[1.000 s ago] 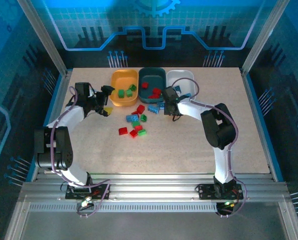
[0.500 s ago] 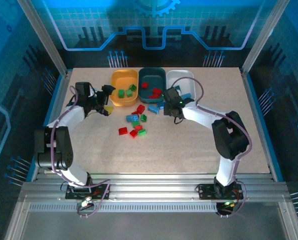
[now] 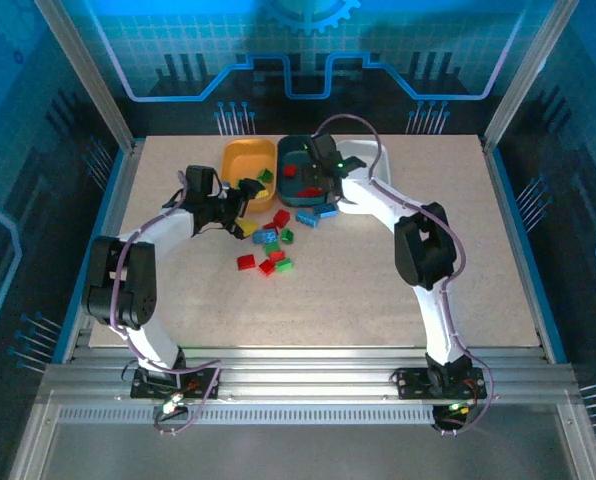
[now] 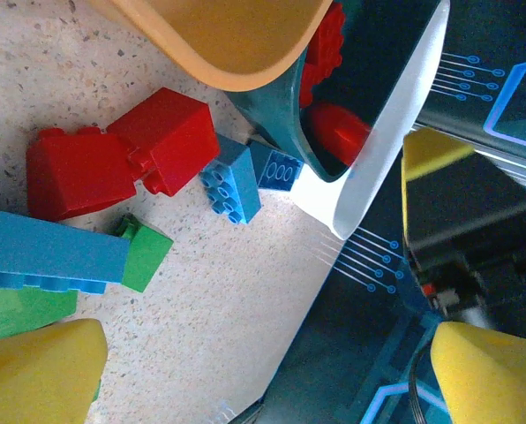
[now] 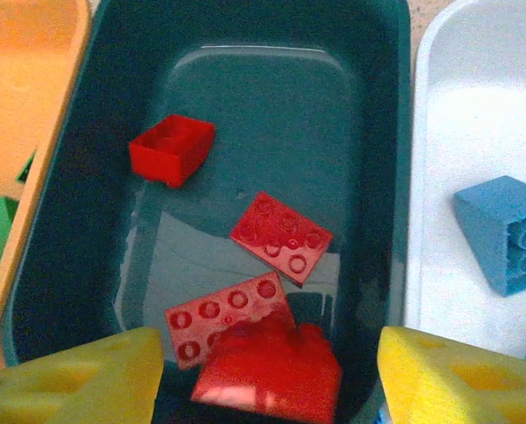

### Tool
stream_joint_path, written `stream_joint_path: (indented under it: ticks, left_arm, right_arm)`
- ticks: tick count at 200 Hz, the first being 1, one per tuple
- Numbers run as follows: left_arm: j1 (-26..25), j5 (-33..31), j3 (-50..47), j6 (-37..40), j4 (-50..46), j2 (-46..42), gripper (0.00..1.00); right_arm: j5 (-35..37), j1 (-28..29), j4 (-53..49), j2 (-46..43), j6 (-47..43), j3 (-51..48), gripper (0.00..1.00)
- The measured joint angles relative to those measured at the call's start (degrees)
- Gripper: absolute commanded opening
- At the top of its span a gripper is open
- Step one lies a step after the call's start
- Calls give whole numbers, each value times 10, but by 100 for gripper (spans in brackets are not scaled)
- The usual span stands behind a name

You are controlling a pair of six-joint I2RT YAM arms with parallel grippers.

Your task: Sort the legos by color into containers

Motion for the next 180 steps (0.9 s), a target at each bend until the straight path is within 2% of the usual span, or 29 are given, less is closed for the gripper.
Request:
stream_joint_path:
  ticks: [42,67,86,112,148,180]
  left_arm:
    - [0,0,8,9,-4,0,97]
    - [7,-4,9,11,-11,-3,98]
    - [29,-12,9,10,-21,-8,98]
    - [74,-24,9,11,-25,-13,98]
    - [146,-40,9,20,-36,-13,98]
    - [154,-43,9,21,-40,-13,98]
  right_arm:
    - [-12,-5,-38,-5,-15,30,73]
    - [-7,10,-23,-73,-11,-58,74]
    - [8,53,-16,-127,1,-124,75]
    - [22,123,1,-138,15,-146,80]
    - [29,208,-22,-77,27,-106,83]
    - [25,223,-55,7,37,-35,88]
